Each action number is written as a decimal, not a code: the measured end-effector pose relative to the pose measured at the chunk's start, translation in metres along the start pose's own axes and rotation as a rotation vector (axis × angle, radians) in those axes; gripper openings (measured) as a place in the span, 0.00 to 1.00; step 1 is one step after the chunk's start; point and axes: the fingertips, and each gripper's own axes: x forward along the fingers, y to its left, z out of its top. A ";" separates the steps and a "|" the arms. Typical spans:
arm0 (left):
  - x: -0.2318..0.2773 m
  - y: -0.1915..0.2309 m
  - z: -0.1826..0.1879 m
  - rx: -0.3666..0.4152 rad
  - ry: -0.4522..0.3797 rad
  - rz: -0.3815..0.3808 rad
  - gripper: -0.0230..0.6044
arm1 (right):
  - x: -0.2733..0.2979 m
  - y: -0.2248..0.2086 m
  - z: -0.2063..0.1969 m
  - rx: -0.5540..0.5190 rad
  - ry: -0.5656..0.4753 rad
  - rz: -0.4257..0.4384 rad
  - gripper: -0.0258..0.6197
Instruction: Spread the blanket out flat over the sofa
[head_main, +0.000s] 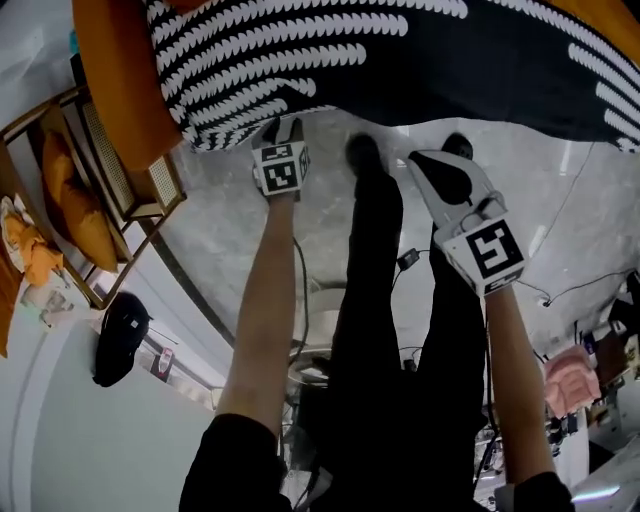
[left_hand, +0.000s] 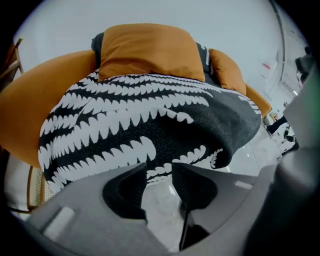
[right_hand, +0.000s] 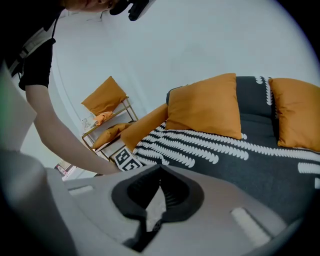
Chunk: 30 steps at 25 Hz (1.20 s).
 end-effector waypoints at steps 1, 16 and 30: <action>0.004 -0.004 0.002 0.012 0.013 0.001 0.29 | -0.004 -0.002 0.002 0.003 -0.002 0.003 0.04; 0.023 0.016 0.006 0.017 0.050 0.061 0.09 | 0.024 0.015 0.006 0.018 0.037 0.029 0.04; 0.013 0.045 -0.056 -0.022 0.096 0.111 0.07 | 0.047 0.034 -0.015 0.007 0.071 0.074 0.04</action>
